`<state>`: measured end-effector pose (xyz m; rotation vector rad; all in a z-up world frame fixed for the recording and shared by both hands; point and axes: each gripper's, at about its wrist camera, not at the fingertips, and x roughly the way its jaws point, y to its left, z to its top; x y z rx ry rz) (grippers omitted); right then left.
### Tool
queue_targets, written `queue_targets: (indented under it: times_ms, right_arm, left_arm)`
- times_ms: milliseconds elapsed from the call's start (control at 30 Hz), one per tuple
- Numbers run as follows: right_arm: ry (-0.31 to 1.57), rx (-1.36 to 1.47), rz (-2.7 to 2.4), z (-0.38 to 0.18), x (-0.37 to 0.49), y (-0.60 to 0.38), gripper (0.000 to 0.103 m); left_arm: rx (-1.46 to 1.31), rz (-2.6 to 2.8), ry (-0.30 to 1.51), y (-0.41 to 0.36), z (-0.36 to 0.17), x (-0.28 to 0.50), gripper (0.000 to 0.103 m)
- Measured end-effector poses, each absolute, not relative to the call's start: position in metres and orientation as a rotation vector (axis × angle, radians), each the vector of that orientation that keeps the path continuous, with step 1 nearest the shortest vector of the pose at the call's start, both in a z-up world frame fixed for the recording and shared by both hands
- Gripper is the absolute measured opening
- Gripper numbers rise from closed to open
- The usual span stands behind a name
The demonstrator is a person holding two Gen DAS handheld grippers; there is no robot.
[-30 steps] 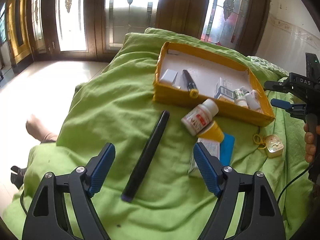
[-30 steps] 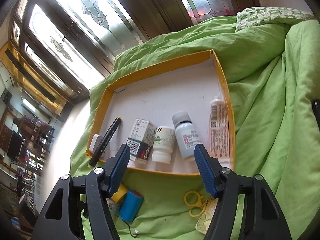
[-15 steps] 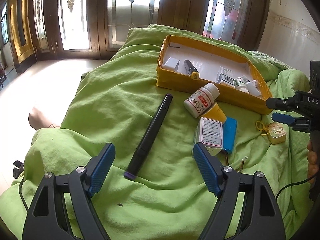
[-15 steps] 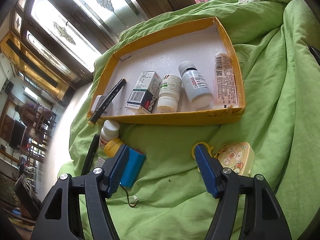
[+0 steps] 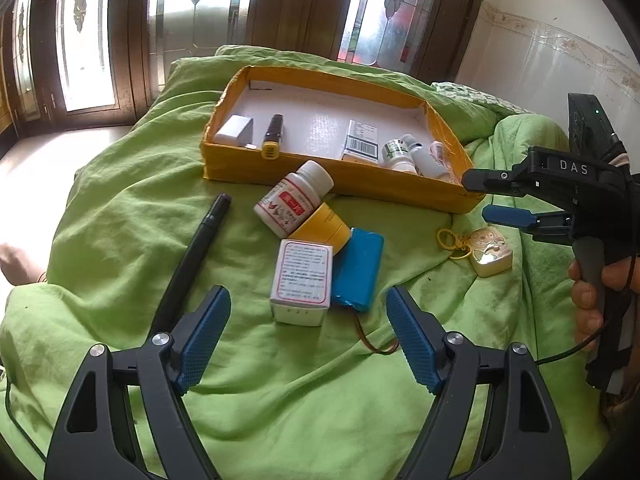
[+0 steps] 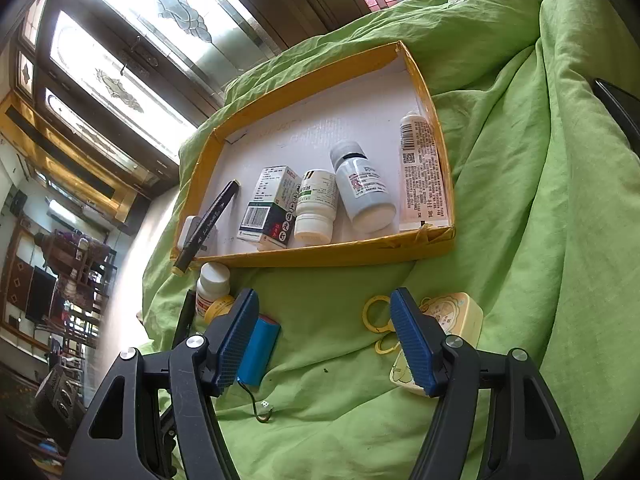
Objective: Organize rigid objects
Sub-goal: 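Grasp the white medicine box with the left tool while the right tool grasps the cream keychain case, then lift the medicine box and keychain case and carry them toward the tray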
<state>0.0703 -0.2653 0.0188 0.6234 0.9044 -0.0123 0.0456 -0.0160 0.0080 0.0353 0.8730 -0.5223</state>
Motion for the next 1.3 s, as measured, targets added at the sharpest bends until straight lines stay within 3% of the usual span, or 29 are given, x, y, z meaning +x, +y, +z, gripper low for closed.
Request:
queue_targets:
  times_ms: [100,267,433,800,967,1067,1100,1133,1167,1300]
  right_arm:
    - [0.913,0.626,-0.008,0.017,0.07,-0.265,0.063]
    - [0.916,0.626,-0.003,0.016,0.072,-0.266,0.063]
    - [0.947,0.599,-0.019,0.022,0.073,-0.274,0.063]
    - [1.235,0.231,-0.169,0.0,0.07,-0.265,0.063]
    - [1.22,0.18,-0.186,-0.014,0.08,-0.257,0.063]
    - [1.219,0.175,-0.17,-0.023,0.083,-0.254,0.046]
    - [1.203,0.242,-0.108,-0.021,0.081,-0.254,0.045]
    - [1.185,0.314,-0.039,-0.019,0.078,-0.255,0.036]
    - [1.168,0.355,0.015,-0.016,0.076,-0.254,0.02]
    - [1.151,0.329,0.034,-0.018,0.075,-0.246,0.018]
  left_arm:
    - [0.063,-0.523,0.89,-0.029,0.001,0.055,0.077]
    - [0.092,-0.5,0.95,-0.038,-0.016,0.069,0.034]
    - [0.086,-0.501,0.951,-0.029,-0.015,0.058,0.034]
    - [0.051,-0.547,0.949,-0.016,-0.017,0.04,0.034]
    - [0.054,-0.549,0.951,-0.018,-0.019,0.041,0.034]
    - [0.052,-0.545,0.952,-0.017,-0.02,0.042,0.034]
    - [0.049,-0.543,0.952,-0.016,-0.02,0.042,0.034]
    - [0.046,-0.542,0.952,-0.016,-0.02,0.043,0.034]
    - [0.043,-0.539,0.952,-0.015,-0.02,0.043,0.034]
    - [0.034,-0.536,0.955,-0.014,-0.022,0.044,0.034]
